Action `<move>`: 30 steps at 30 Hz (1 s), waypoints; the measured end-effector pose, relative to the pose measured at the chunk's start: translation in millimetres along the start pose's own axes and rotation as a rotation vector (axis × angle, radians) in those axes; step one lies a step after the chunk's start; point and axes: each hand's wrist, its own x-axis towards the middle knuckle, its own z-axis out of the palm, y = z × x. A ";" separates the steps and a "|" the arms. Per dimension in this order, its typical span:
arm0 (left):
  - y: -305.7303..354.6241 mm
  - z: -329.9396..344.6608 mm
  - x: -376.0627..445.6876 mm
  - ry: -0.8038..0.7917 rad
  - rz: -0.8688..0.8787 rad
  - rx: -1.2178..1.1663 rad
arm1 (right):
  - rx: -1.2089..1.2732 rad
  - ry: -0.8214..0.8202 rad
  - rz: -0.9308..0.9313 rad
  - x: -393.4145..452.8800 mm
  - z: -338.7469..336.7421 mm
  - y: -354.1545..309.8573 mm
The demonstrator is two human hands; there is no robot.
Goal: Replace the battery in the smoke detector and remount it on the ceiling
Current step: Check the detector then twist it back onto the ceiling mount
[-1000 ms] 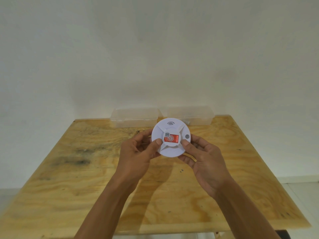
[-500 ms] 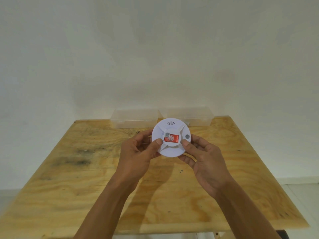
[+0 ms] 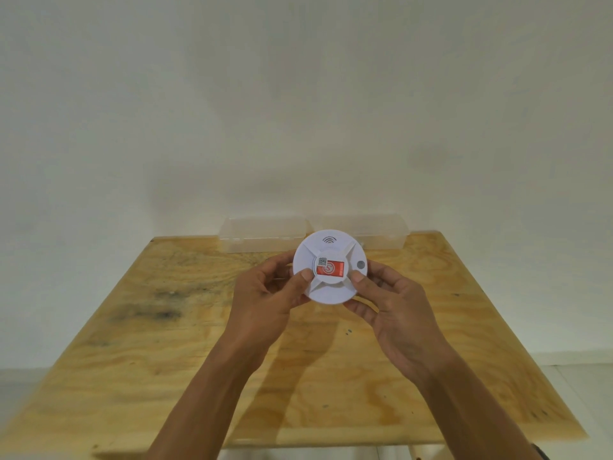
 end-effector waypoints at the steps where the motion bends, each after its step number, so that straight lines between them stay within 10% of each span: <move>1: 1.1 -0.4 -0.9 0.000 -0.001 0.001 | -0.001 -0.001 -0.001 -1.0 0.7 -0.7; 30: 31.7 -19.3 82.5 0.066 -0.260 0.042 | -0.347 0.023 0.099 76.3 40.8 -39.0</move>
